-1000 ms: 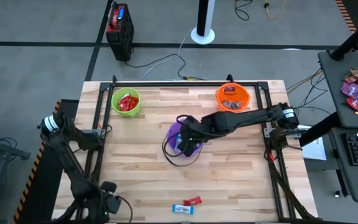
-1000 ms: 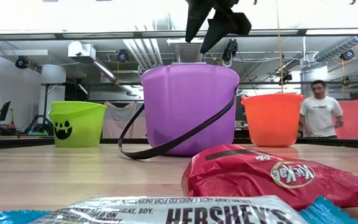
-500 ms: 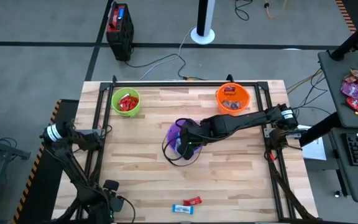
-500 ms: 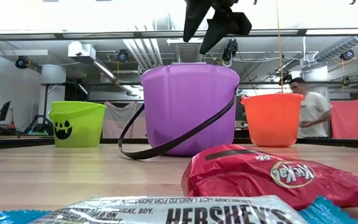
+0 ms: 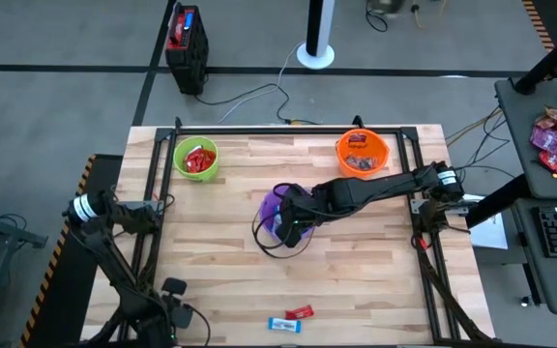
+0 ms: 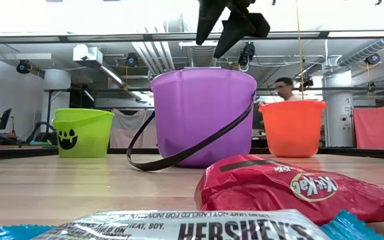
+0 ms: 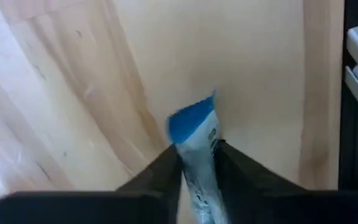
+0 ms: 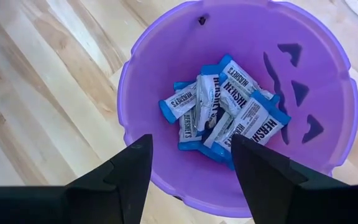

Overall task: Sort candy by brand, put in halloween buckets
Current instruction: Put the white chocolate into the purple bucket

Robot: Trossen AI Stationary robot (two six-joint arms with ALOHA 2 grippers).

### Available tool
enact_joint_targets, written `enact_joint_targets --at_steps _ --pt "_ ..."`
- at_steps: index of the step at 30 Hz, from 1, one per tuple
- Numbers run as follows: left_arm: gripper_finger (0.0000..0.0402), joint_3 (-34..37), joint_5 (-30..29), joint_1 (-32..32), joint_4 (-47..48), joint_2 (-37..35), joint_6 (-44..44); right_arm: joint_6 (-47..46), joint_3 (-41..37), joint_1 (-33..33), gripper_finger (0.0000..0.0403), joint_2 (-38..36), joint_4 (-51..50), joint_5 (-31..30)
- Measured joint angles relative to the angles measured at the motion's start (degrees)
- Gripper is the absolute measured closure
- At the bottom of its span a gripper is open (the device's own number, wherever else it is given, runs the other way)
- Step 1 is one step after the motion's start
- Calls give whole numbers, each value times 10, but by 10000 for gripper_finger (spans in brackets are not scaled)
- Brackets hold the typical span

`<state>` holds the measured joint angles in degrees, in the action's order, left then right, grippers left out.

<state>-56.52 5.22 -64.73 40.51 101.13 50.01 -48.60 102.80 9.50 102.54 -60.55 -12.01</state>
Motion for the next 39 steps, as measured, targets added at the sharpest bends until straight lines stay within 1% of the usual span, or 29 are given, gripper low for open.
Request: enact_joint_targets --at_steps 2,3,4,7,11,13,16,18,20,21,23,25,27,29,31,33,35,39 --pt "364 1 -4 0 0 -11 -1 0 0 0 193 0 0 0" --pt "380 2 -8 0 -1 -18 0 0 0 0 193 0 0 0" --pt "386 2 -15 0 -5 -24 1 0 0 0 193 0 0 0" --pt "377 -13 -33 5 28 -57 2 3 0 0 193 0 -2 0" --pt "383 -47 -88 24 106 -108 1 18 0 0 193 0 -12 0" --pt "389 -71 -138 49 138 -140 -1 28 0 0 193 -2 -26 0" --pt "389 -98 -253 99 180 -190 -10 47 0 0 193 -8 -38 0" --pt "387 -111 -345 142 171 -226 -35 63 0 0 193 -13 -45 0" --pt "386 -116 -424 197 155 -258 -67 77 0 0 193 -23 -58 0" --pt "386 -117 -450 229 134 -272 -88 81 0 0 193 -30 -72 0" --pt "387 -116 -474 295 71 -291 -151 85 0 0 193 -44 -101 -1" --pt "387 -108 -459 367 -32 -302 -242 90 0 0 193 -57 -126 -6" --pt "387 -97 -405 434 -147 -300 -327 94 0 0 193 -69 -138 -23" --pt "387 -88 -332 496 -239 -283 -377 98 0 0 193 -81 -140 -40" --pt "387 -86 -279 542 -262 -260 -390 105 0 0 193 -91 -143 -49" --pt "387 -85 -251 568 -260 -237 -390 112 0 0 193 -103 -144 -60" --pt "387 -85 -239 576 -268 -214 -389 112 0 0 193 -114 -144 -73" --pt "386 -93 -235 579 -283 -166 -388 124 0 0 193 -133 -143 -92"
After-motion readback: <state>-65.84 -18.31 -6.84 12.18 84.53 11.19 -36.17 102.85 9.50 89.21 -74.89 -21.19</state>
